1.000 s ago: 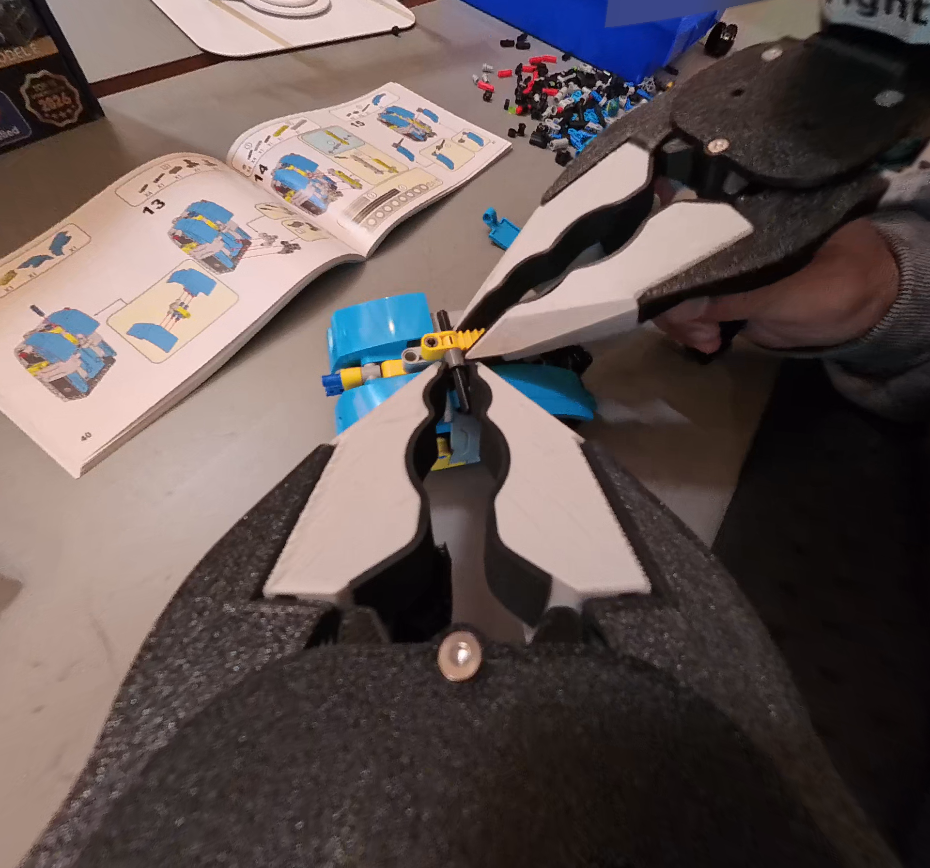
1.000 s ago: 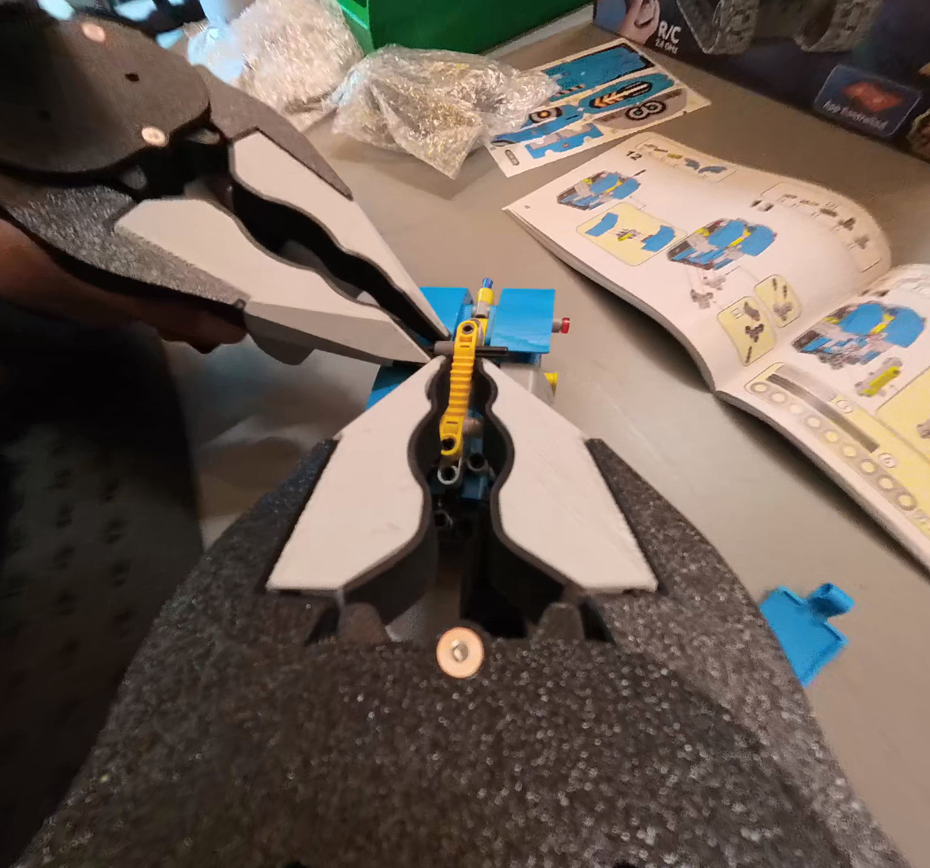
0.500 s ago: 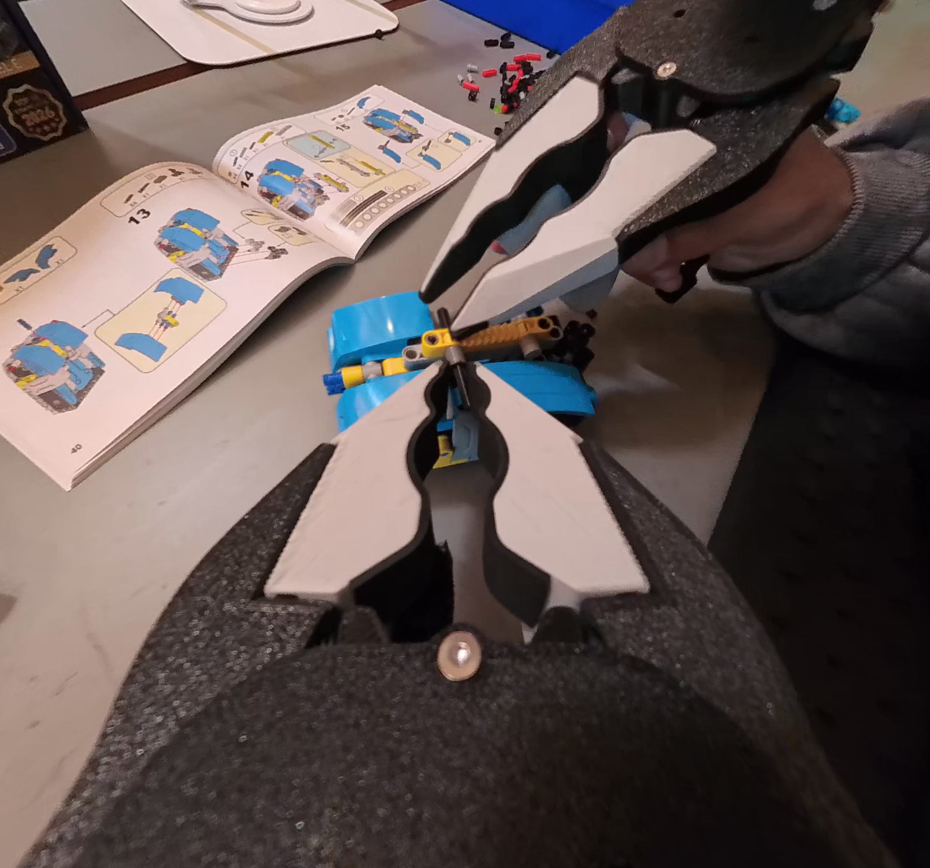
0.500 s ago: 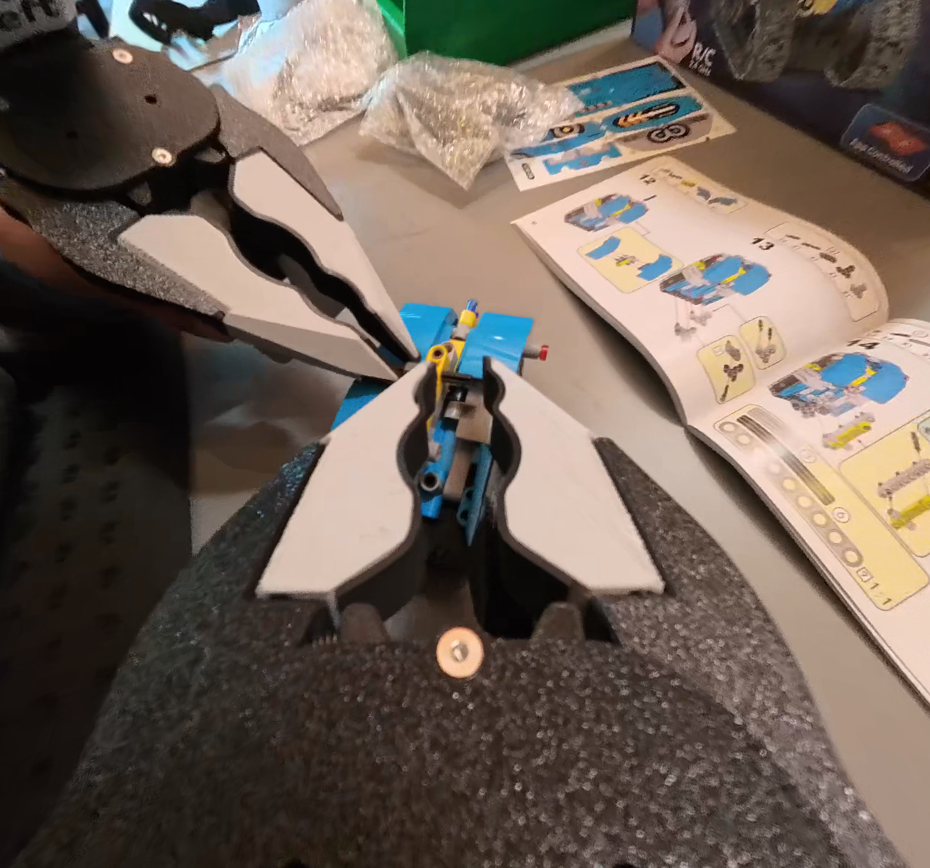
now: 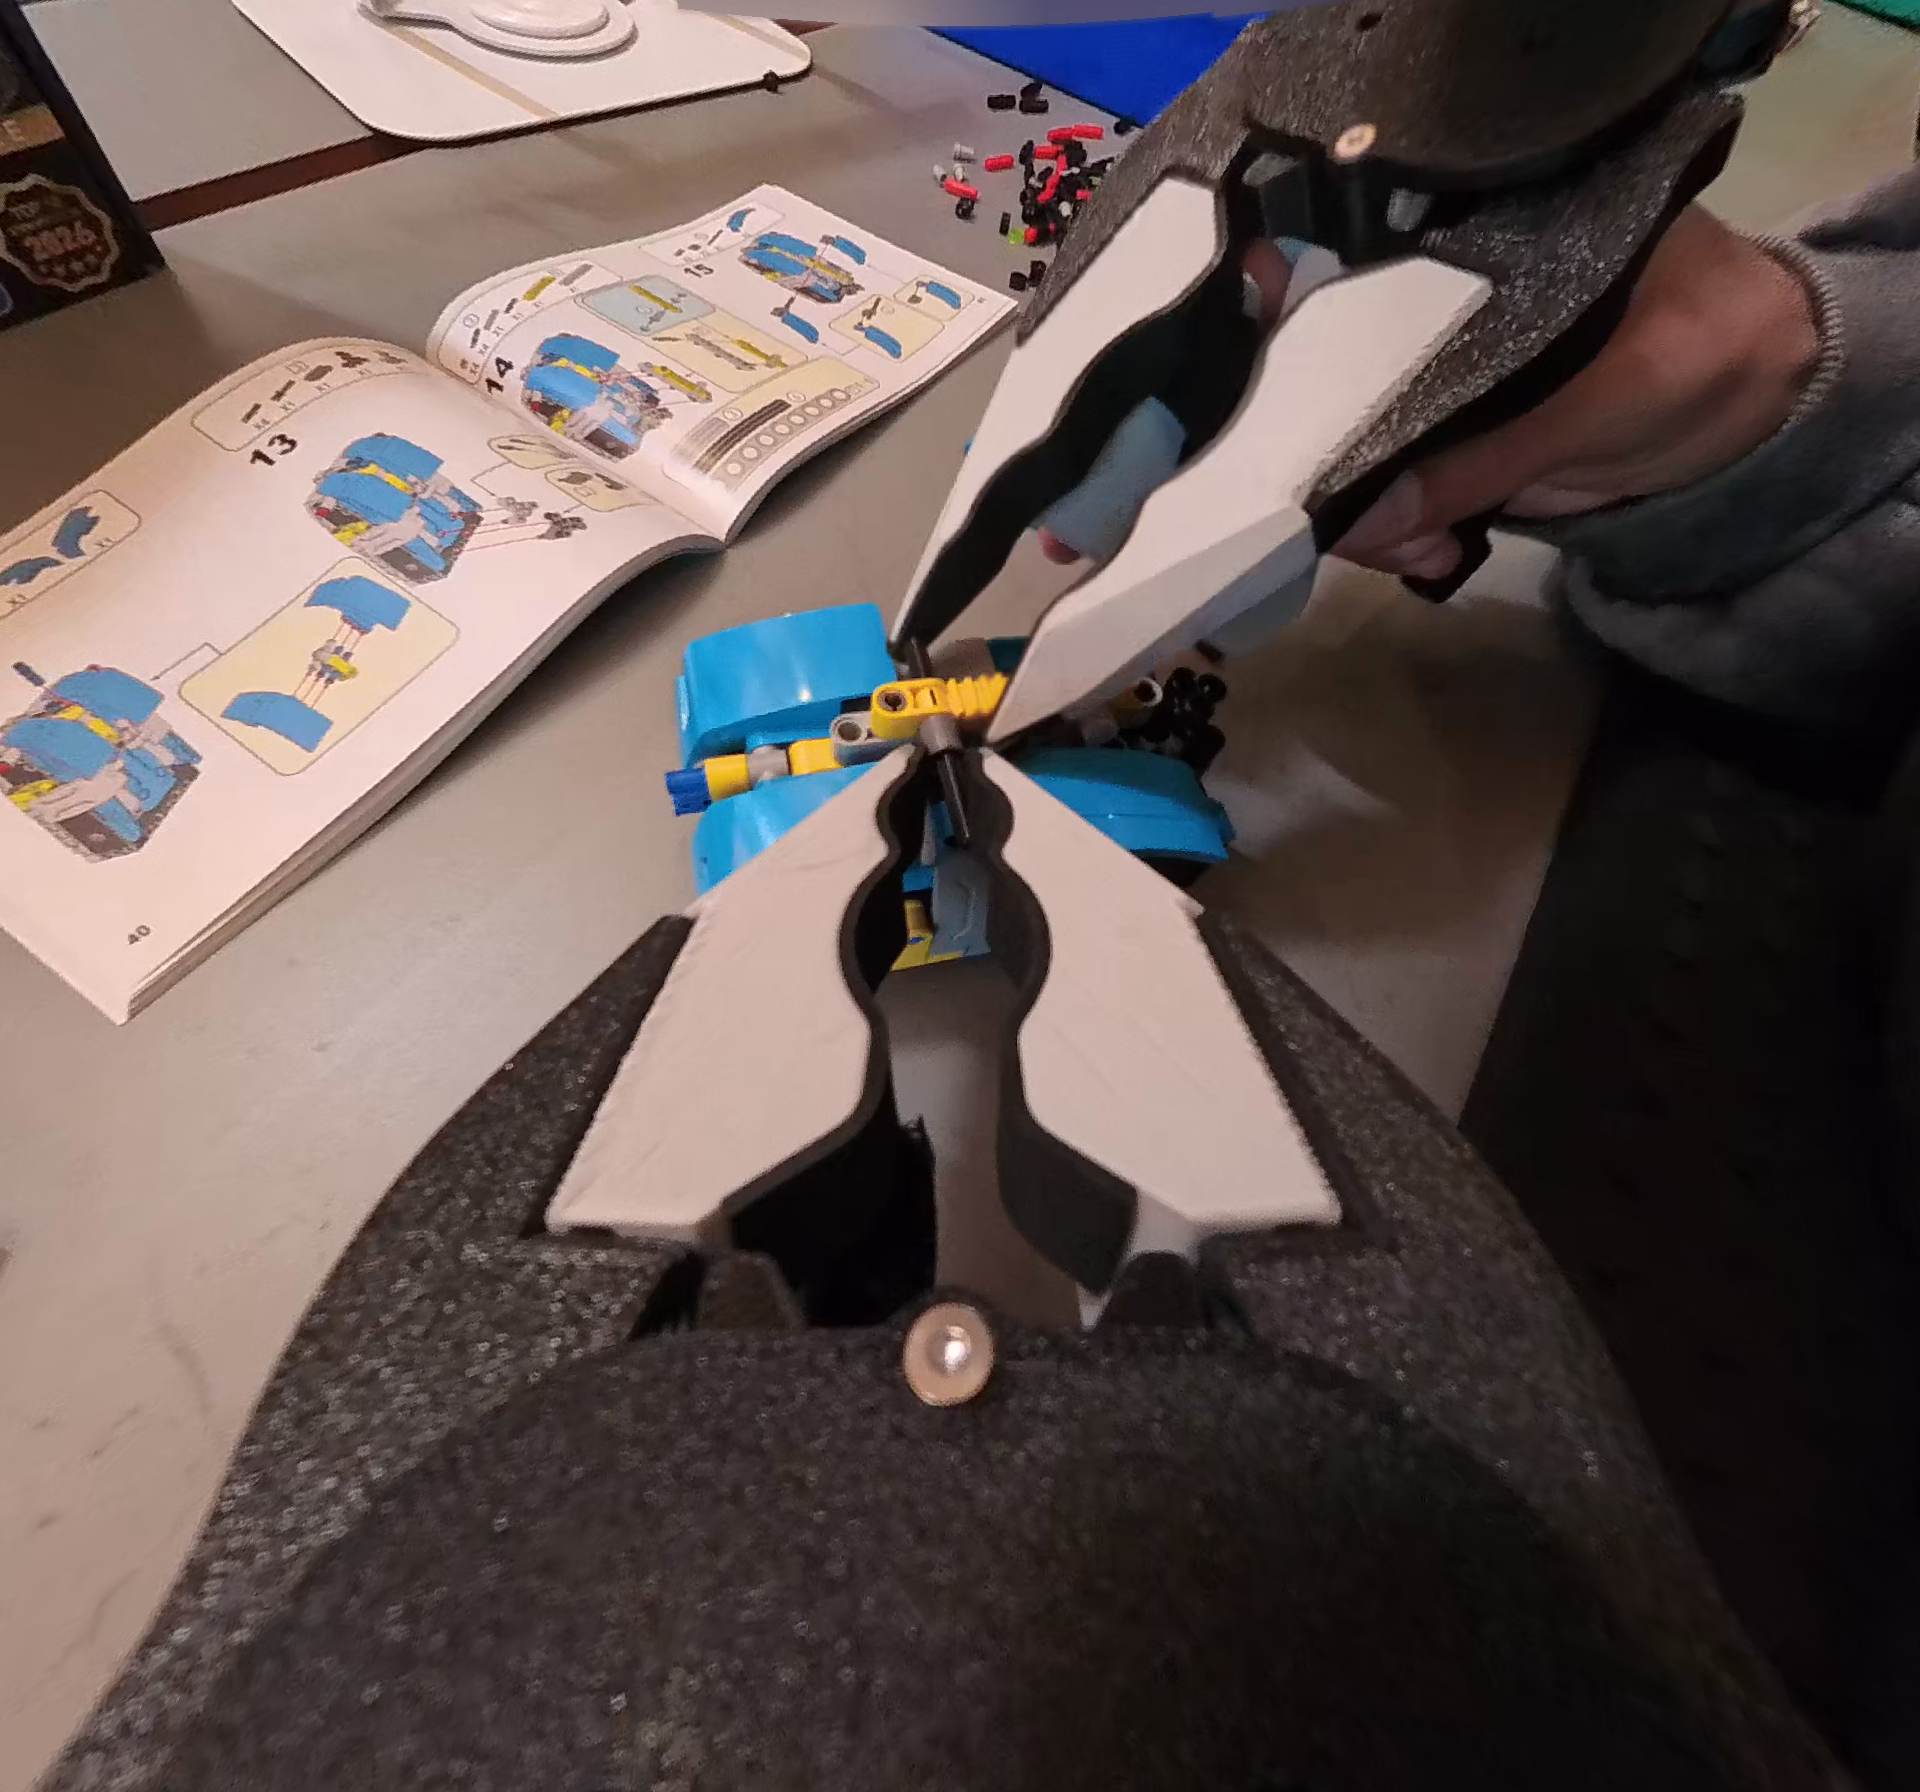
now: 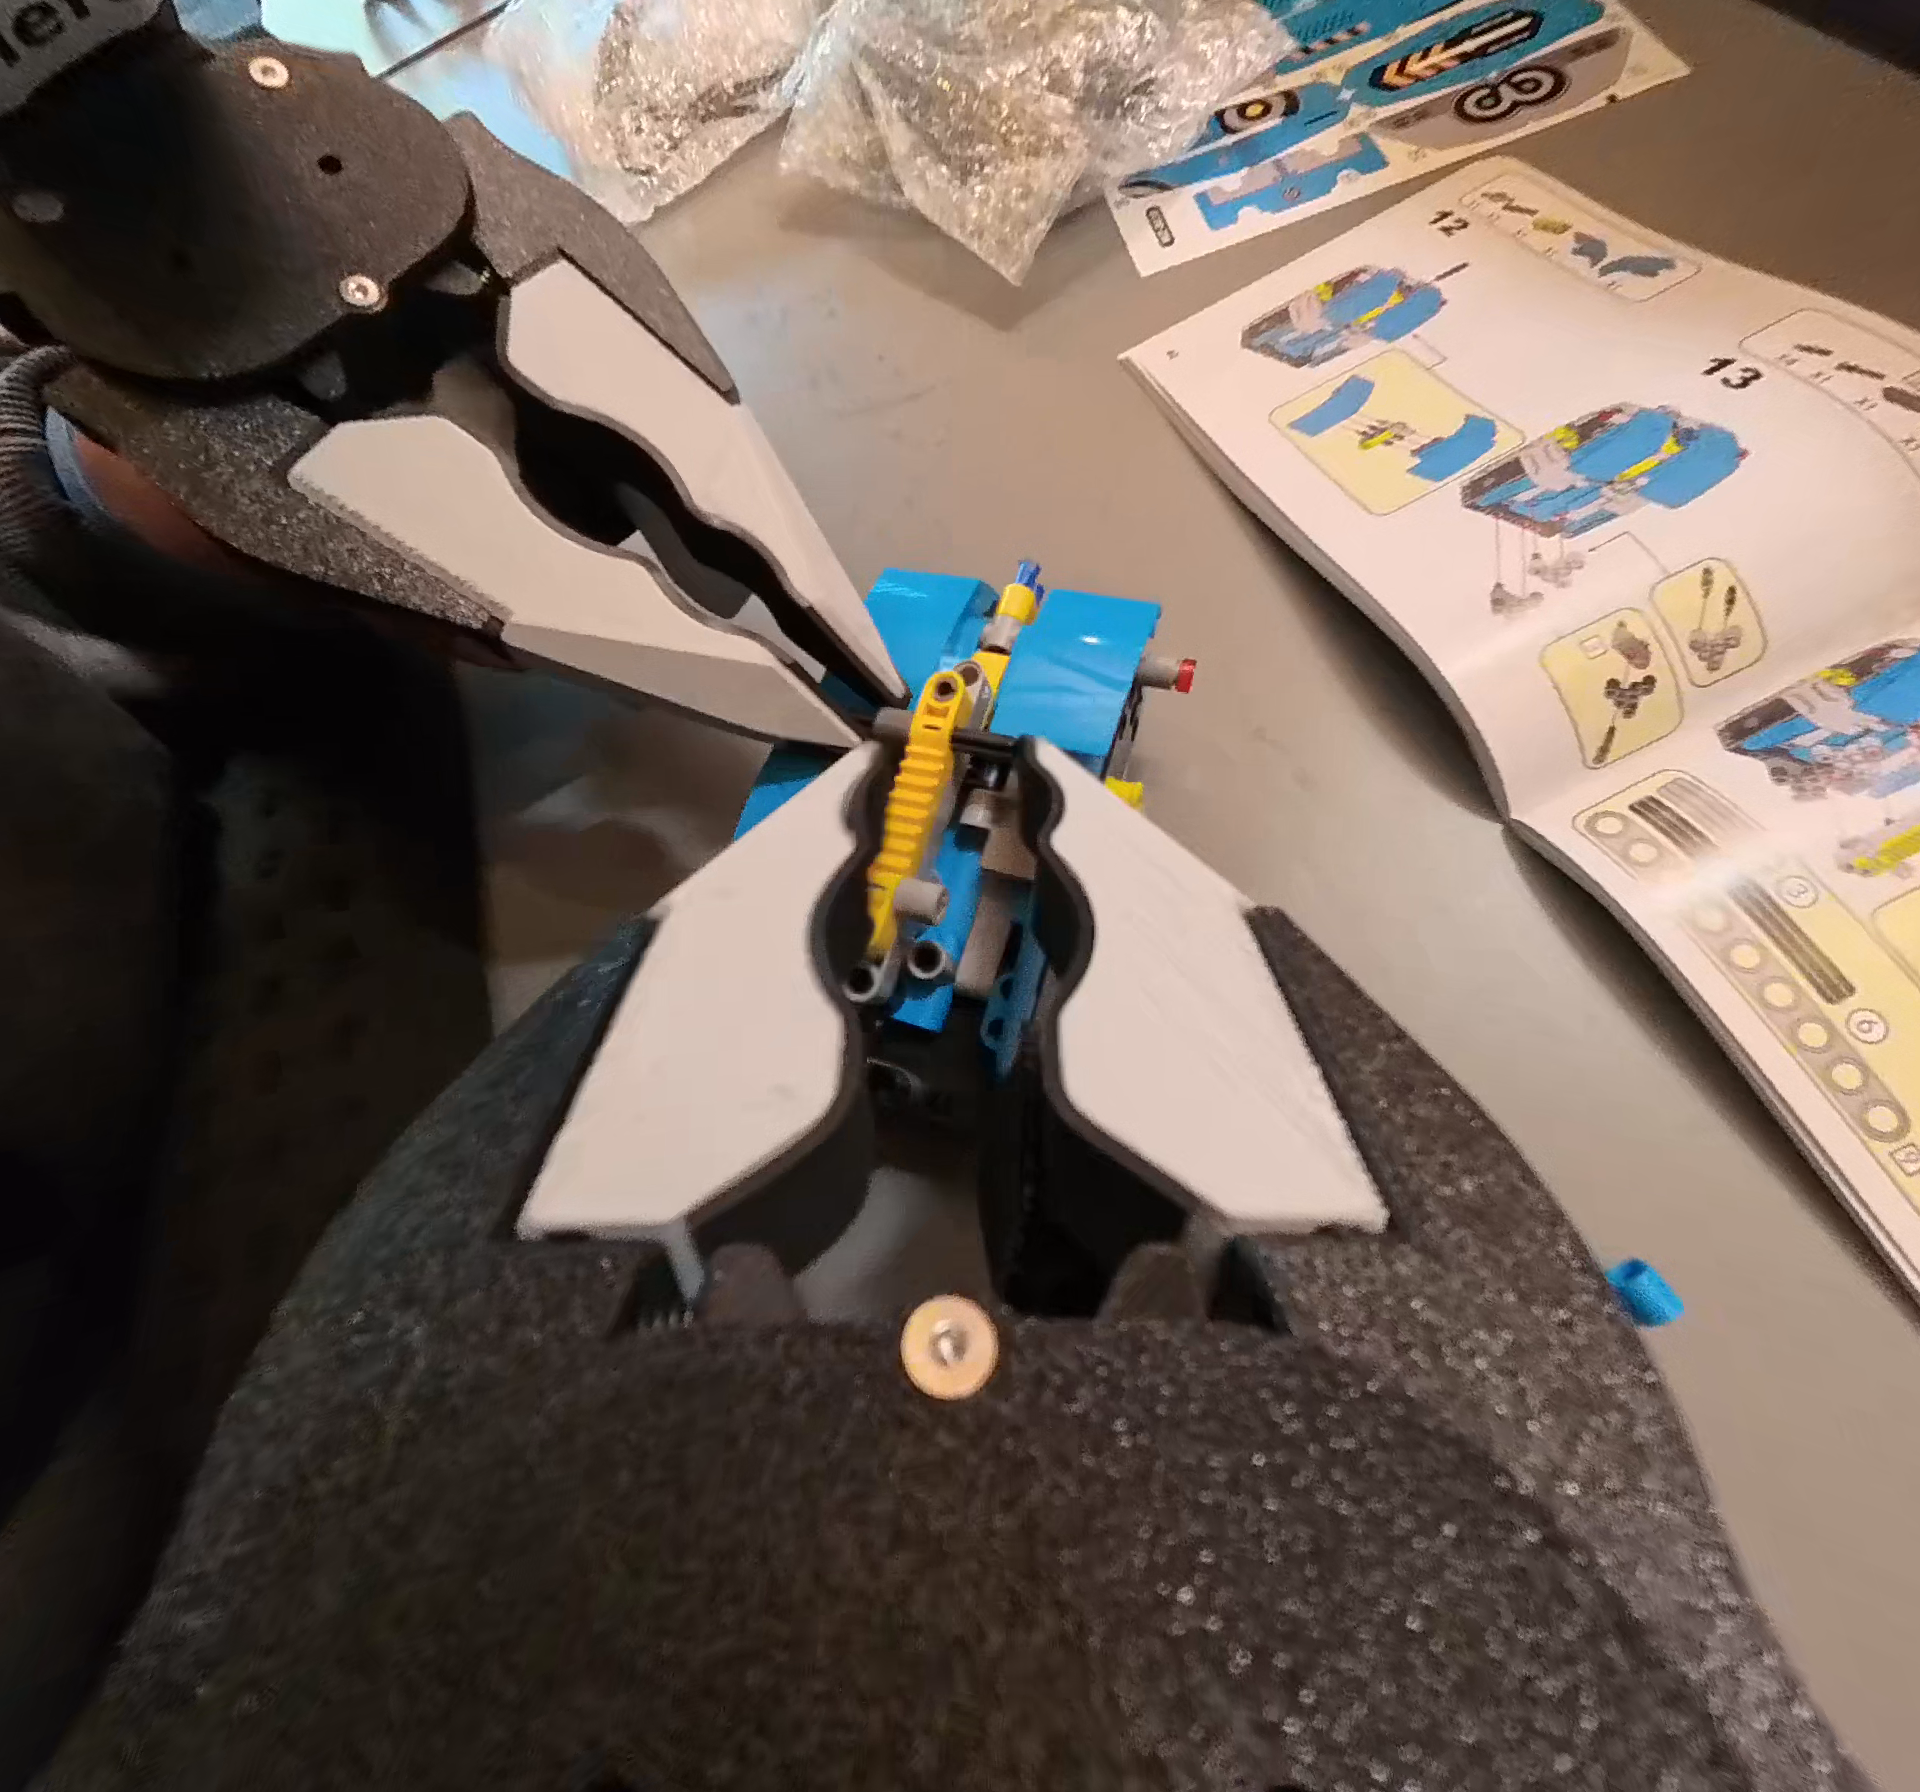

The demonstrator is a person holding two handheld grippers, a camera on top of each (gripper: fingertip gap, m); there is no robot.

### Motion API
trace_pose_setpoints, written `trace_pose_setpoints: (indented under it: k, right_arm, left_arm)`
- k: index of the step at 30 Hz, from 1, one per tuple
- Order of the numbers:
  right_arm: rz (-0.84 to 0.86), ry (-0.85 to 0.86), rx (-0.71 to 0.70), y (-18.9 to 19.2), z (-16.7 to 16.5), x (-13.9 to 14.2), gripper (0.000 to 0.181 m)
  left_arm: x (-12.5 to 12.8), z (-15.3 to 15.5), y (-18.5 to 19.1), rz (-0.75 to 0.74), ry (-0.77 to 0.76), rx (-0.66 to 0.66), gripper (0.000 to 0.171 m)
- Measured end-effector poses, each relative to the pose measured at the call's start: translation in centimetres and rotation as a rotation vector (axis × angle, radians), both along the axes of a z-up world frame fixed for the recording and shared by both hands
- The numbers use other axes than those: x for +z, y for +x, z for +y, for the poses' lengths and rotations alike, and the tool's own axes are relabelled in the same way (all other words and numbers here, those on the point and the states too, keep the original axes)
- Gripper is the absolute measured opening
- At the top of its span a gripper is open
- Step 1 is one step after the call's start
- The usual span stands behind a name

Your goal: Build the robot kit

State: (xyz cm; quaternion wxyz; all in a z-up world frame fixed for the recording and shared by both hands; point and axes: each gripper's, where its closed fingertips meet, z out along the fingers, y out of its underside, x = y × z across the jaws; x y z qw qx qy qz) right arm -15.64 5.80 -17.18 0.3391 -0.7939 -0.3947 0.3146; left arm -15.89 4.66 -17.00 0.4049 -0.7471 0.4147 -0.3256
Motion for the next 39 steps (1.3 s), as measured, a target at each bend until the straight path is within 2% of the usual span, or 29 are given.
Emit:
trace_pose_setpoints:
  k: [22,39]
  right_arm:
    - [-0.101,0.132,0.071,-0.10,-0.21,-0.26,0.020]
    - [-0.064,0.099,0.079,-0.12,-0.23,-0.31,0.017]
  left_arm:
    - [-0.02,-0.10,0.30,0.053,0.035,-0.057,0.007]
    - [-0.05,-0.05,0.35,0.033,0.025,-0.085,0.007]
